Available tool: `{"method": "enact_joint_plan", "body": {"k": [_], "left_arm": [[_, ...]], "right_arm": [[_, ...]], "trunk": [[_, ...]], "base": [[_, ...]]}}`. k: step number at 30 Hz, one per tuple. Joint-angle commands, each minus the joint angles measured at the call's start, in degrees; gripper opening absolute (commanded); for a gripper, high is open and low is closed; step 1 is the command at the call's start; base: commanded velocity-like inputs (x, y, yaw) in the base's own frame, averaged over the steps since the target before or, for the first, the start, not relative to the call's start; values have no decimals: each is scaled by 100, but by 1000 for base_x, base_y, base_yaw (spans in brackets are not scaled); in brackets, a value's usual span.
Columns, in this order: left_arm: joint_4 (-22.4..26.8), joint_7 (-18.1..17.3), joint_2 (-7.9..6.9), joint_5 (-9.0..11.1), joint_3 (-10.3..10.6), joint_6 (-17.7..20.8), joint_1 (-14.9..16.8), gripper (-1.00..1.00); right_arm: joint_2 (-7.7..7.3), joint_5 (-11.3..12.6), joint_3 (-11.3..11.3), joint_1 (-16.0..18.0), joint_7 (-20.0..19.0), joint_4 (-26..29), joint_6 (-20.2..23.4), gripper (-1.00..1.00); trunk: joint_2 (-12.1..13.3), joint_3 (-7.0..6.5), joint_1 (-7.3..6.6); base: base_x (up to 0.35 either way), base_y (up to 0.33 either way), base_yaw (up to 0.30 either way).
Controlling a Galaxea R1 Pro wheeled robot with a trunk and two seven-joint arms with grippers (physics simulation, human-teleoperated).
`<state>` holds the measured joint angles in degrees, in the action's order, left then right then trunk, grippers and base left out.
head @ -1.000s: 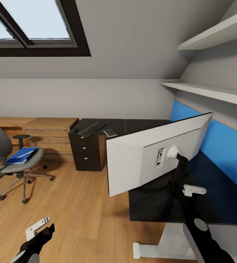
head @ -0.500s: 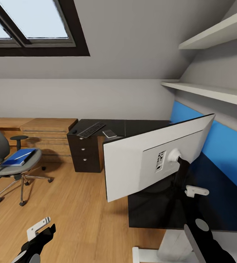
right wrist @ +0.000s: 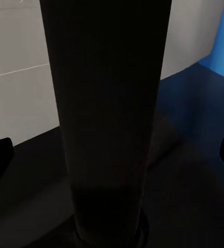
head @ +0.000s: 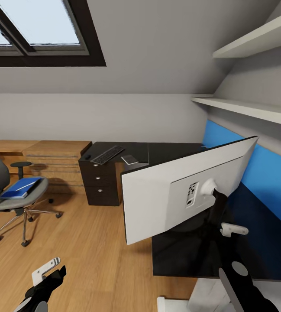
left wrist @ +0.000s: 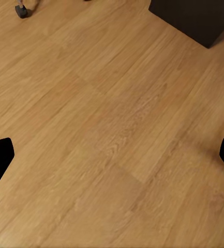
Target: In the bedroom, organize the workspace by keeping the computer under the desk, ensuring the monitor is on the desk, placing the keyboard on the desk next to the monitor, placing the mouse on the desk next to the keyboard, moving the folder from the swivel chair onto the desk next to the mouse, stacking the notebook on top of the folder with the pen on top of the notebook, and positioning the swivel chair next to the desk.
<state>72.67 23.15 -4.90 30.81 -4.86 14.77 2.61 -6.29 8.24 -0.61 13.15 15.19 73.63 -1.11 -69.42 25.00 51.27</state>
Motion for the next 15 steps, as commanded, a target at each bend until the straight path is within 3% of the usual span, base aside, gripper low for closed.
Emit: {"method": "enact_joint_plan", "body": {"k": [1, 14, 15], "left_arm": [[10, 31, -2, 42, 3, 20, 3, 100], [3, 31, -2, 47, 11, 26, 3, 100], [2, 31, -2, 48, 11, 26, 3, 100]], "right_arm": [[-4, 55, -9, 3, 19, 3, -12, 100], [-4, 55, -9, 3, 19, 18, -18, 100], [-4, 55, -4, 3, 22, 19, -14, -100]], "trunk": [[-4, 6, 0], [-4, 6, 0], [-4, 6, 0]], "base": [[2, 0, 0], [98, 0, 0], [8, 0, 0]]}}
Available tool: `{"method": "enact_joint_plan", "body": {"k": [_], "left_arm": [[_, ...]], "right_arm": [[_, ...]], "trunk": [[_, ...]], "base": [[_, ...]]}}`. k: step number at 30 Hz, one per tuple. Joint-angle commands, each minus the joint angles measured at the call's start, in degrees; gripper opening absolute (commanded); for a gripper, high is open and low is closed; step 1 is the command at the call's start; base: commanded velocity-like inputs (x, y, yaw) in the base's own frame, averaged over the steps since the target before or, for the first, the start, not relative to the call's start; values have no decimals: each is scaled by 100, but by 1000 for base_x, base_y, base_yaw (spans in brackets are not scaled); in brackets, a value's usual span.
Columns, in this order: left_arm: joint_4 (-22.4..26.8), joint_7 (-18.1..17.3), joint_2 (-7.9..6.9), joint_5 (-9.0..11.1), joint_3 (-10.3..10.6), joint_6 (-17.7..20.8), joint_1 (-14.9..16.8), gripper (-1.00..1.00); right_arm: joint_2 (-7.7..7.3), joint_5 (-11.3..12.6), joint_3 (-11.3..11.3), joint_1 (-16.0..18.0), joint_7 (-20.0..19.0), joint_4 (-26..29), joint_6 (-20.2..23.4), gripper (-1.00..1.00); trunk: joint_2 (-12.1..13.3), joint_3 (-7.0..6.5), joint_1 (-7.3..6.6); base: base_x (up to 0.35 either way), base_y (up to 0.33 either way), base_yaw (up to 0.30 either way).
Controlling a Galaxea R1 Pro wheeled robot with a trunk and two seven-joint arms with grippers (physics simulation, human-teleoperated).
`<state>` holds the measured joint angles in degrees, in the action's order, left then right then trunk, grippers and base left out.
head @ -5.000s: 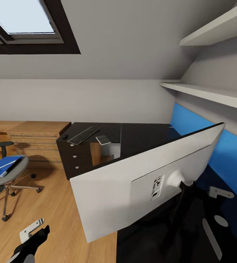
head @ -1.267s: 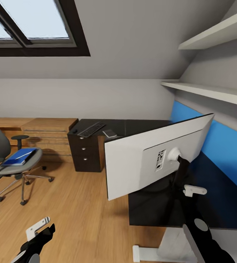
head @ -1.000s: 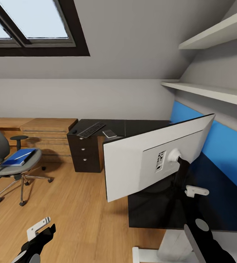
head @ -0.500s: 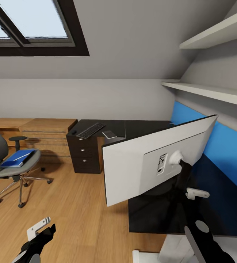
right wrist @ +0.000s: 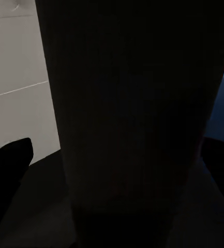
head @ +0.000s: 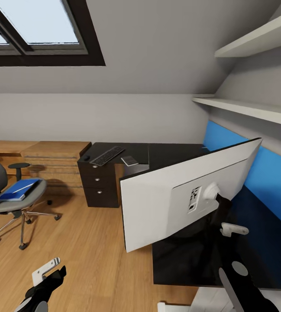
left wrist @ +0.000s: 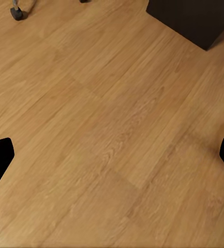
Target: In the bedroom, organize the workspace by keeping the computer under the desk, ensuring the monitor is on the desk, placing the keyboard on the desk next to the monitor, placing the mouse on the desk next to the keyboard, moving the folder from the swivel chair onto the desk next to the mouse, stacking the notebook on top of the folder with the pen on top of the notebook, and positioning the swivel chair next to the desk.
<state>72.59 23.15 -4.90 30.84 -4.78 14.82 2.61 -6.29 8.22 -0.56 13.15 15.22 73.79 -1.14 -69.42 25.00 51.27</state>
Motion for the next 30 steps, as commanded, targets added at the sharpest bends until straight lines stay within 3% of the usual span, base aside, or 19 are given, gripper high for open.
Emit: {"method": "enact_joint_plan", "body": {"k": [1, 22, 30], "left_arm": [[10, 32, -2, 44, 3, 21, 3, 100], [9, 32, -2, 45, 3, 21, 3, 100], [9, 32, -2, 43, 3, 21, 3, 100]], "right_arm": [[-4, 57, -8, 3, 21, 4, -7, -100], [-12, 57, 3, 3, 86, 13, -18, -100], [-12, 49, 107, 10, 80, -27, -9, -100]], "trunk": [[-4, 6, 0], [-4, 6, 0], [-4, 6, 0]], "base": [[5, 0, 0], [0, 0, 0], [0, 0, 0]]}}
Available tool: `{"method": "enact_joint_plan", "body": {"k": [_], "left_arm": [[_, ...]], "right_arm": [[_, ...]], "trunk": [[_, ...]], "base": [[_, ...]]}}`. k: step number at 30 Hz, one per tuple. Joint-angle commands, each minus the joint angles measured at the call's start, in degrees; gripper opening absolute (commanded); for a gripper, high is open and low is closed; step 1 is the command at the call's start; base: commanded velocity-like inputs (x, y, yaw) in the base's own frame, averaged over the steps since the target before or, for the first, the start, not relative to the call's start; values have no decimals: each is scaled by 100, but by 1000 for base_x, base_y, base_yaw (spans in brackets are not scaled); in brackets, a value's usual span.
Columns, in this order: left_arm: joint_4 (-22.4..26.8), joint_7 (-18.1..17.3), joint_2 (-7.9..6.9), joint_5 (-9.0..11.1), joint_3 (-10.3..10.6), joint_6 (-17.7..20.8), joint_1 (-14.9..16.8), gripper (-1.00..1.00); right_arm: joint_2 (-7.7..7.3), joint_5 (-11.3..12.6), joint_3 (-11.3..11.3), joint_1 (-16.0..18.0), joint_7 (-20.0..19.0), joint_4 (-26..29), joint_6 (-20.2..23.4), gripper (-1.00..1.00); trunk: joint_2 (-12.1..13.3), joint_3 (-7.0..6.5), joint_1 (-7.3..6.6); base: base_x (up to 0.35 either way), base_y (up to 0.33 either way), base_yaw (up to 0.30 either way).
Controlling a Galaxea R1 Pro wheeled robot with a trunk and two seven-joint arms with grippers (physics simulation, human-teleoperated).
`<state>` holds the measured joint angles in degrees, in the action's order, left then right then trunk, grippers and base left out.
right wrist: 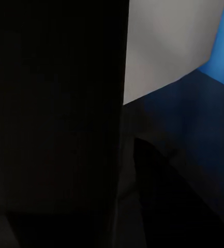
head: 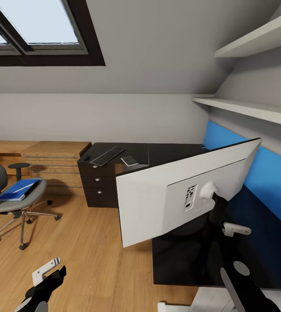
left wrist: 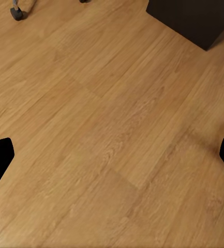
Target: In the bedroom, organize the workspace by keeping the computer under the desk, ensuring the monitor is on the desk, placing the keyboard on the desk next to the monitor, placing the mouse on the desk next to the keyboard, moving the folder from the swivel chair onto the desk next to the mouse, stacking the notebook on top of the folder with the pen on top of the notebook, and positioning the swivel chair next to the desk.
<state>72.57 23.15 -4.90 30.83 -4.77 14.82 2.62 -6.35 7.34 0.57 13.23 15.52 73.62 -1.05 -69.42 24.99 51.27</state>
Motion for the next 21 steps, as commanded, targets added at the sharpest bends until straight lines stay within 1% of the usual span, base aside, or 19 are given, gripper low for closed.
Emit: {"method": "enact_joint_plan", "body": {"k": [1, 16, 21], "left_arm": [[11, 32, -2, 45, 2, 21, 2, 100], [11, 32, -2, 37, 2, 21, 2, 100], [11, 32, -2, 37, 2, 21, 2, 100]], "right_arm": [[-7, 136, -3, 2, 49, -13, -18, -100], [-25, 136, 5, 32, 47, -179, -9, -100], [-32, 130, 58, 90, 47, -236, -2, -100]], "trunk": [[-3, 7, 0], [-3, 7, 0], [-3, 7, 0]], "base": [[0, 0, 0], [0, 0, 0], [0, 0, 0]]}}
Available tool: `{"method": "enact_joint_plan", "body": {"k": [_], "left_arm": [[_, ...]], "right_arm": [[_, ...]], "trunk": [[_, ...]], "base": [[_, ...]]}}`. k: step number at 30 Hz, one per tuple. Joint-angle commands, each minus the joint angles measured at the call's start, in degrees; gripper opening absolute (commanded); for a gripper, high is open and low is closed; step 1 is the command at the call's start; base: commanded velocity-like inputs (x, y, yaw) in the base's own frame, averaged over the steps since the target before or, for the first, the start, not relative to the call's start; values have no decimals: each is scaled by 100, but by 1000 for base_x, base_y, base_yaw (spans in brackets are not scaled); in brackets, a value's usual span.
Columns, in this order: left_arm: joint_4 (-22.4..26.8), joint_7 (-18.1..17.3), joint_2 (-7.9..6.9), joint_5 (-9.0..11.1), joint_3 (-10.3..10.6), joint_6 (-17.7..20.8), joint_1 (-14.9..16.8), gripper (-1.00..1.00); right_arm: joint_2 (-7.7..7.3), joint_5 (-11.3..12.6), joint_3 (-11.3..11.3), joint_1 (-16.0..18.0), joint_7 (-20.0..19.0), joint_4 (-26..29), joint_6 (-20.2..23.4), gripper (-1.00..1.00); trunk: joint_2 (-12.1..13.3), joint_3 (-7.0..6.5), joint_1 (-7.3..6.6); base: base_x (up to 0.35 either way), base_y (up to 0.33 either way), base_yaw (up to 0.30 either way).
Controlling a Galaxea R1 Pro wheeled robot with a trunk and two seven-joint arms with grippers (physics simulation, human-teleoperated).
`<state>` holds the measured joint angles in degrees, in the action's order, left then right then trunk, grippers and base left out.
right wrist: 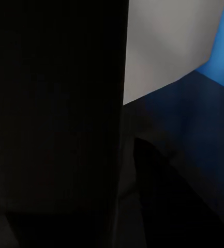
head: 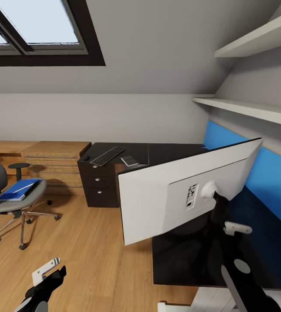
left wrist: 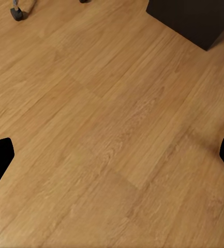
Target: In the bedroom, organize the workspace by keeping the computer under the desk, ensuring the monitor is on the desk, placing the keyboard on the desk next to the monitor, placing the mouse on the desk next to the keyboard, moving the folder from the swivel chair onto the desk next to the mouse, stacking the notebook on top of the folder with the pen on top of the notebook, and positioning the swivel chair next to the desk.
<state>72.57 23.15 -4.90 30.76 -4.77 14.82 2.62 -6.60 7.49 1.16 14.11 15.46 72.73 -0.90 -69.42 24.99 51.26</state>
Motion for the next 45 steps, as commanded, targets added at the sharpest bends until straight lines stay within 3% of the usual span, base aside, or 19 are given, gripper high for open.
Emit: {"method": "enact_joint_plan", "body": {"k": [1, 6, 16, 22, 25, 29, 39, 45], "left_arm": [[14, 32, -2, 44, 2, 21, 2, 100], [19, 32, -2, 44, 2, 21, 2, 100], [44, 32, -2, -74, 2, 21, 2, 100], [46, 32, -2, -110, 2, 21, 2, 100], [46, 32, 1, -116, 2, 21, 2, 100], [45, 32, 6, -120, 2, 21, 2, 100], [42, 32, 7, -122, 2, 29, 2, 100], [38, 32, 0, -122, 2, 30, 2, 100]], "right_arm": [[-7, 113, 15, 66, 53, -234, -17, -100], [-8, 112, 47, 550, 53, -868, -29, -100], [-13, 105, 51, 1260, 52, -1429, -33, -100], [-217, 114, 51, 1711, 48, -2086, -45, -100], [-290, 119, 51, 2227, 45, -2801, -69, -100], [-329, 121, 51, 2620, 44, -3213, -156, -100], [-341, 135, 51, 2950, 44, -3683, -333, -100], [-334, 122, 37, 2966, 44, -3764, -510, -100]], "trunk": [[-3, 7, 0], [-3, 7, 0], [-3, 7, 0], [-3, 7, 0], [-3, 7, 0], [-3, 7, 0], [-3, 7, 0], [-3, 7, 0]], "base": [[0, 0, 0], [0, 0, 0], [0, 0, 0], [0, 0, 0], [0, 0, 0], [0, 0, 0], [0, 0, 0], [0, 0, 0]]}}
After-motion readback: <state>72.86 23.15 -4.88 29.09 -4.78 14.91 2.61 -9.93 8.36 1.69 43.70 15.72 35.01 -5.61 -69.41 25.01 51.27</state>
